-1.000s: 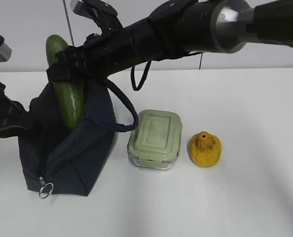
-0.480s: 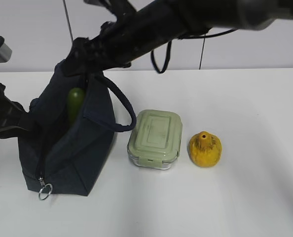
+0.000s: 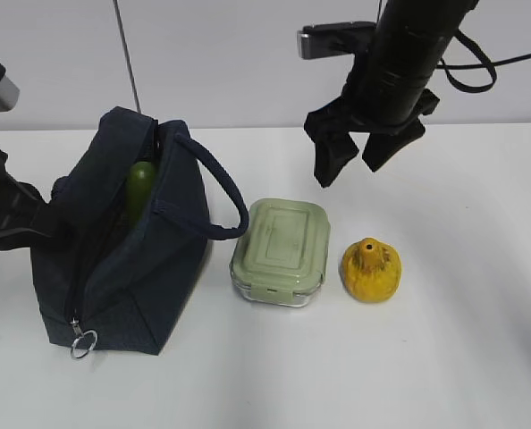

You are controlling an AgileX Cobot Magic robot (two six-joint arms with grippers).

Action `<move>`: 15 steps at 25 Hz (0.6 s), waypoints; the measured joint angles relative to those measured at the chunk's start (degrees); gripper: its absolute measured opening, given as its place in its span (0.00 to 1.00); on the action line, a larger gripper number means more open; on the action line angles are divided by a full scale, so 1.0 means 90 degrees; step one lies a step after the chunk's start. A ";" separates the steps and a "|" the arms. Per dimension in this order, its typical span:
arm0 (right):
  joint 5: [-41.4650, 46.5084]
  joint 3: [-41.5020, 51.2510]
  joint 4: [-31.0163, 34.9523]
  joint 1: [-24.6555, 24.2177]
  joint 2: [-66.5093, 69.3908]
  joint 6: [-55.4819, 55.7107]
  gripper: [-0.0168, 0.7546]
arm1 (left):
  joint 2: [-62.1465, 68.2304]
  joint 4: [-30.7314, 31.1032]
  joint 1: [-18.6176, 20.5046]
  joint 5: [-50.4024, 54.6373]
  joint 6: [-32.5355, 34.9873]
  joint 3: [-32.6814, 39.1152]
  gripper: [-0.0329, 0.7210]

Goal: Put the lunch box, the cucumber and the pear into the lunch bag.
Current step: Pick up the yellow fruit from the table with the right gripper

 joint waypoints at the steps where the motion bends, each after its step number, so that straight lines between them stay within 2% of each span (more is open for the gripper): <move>1: 0.0041 0.0000 -0.0031 0.0000 0.0064 0.0074 0.77 | 0.0000 0.0000 0.0000 0.0000 0.0000 0.0000 0.05; 5: 0.0053 0.0179 -0.0137 0.0000 0.0322 0.0204 0.76 | 0.0000 0.0000 0.0000 0.0000 0.0000 0.0000 0.05; 9: 0.0053 0.0549 -0.0612 0.0082 0.0357 0.0365 0.76 | 0.0000 0.0000 0.0000 0.0000 0.0000 0.0000 0.05; 15: 0.0053 0.0911 -0.0742 0.0167 0.0357 0.0405 0.76 | 0.0000 0.0004 0.0000 -0.0025 0.0000 0.0000 0.05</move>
